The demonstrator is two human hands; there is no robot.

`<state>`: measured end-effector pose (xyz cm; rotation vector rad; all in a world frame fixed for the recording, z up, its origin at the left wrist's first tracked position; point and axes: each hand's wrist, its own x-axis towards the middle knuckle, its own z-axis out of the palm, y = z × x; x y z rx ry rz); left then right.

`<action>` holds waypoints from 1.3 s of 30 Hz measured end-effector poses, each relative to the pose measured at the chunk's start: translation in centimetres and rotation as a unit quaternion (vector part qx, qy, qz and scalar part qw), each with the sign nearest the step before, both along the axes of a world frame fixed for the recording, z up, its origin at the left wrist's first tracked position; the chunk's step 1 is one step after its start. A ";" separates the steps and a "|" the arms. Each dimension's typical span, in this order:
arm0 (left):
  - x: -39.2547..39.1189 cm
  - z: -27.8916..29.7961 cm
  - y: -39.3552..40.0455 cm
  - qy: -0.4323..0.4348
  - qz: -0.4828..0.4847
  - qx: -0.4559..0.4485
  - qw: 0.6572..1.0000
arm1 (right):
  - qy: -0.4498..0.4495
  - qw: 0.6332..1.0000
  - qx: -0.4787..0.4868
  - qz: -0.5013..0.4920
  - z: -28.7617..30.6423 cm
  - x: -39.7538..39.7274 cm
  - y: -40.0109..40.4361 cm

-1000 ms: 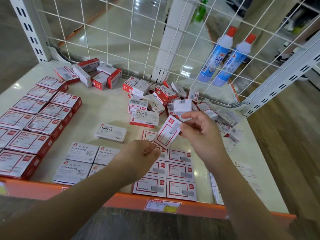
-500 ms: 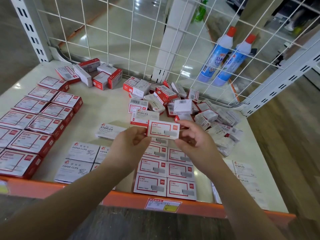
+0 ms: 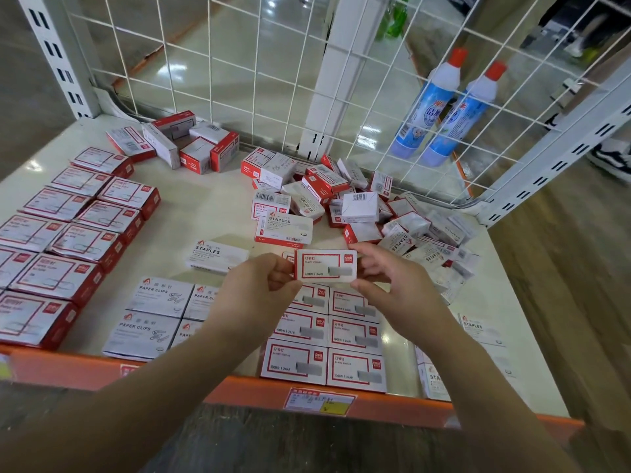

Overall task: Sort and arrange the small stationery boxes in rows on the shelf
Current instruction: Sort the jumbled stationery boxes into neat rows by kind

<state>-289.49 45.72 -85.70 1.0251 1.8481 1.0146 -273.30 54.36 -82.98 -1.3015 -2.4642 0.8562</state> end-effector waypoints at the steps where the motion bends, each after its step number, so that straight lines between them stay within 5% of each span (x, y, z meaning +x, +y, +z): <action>1: 0.1 0.0 0.1 0.005 -0.003 -0.001 1.000 | 0.002 1.000 -0.002 0.001 0.0 0.1 0.1; 14: 1.5 0.4 0.8 0.131 -0.095 -0.037 0.986 | 0.005 1.000 -0.016 -0.007 -0.5 3.4 1.9; 23: 2.4 -0.1 1.3 0.334 -0.254 -0.034 0.907 | -0.013 1.000 -0.018 -0.002 -1.7 4.5 2.8; 39: 1.8 -0.3 2.6 0.342 -0.279 -0.025 0.897 | -0.073 0.995 -0.068 -0.015 -2.3 3.3 3.7</action>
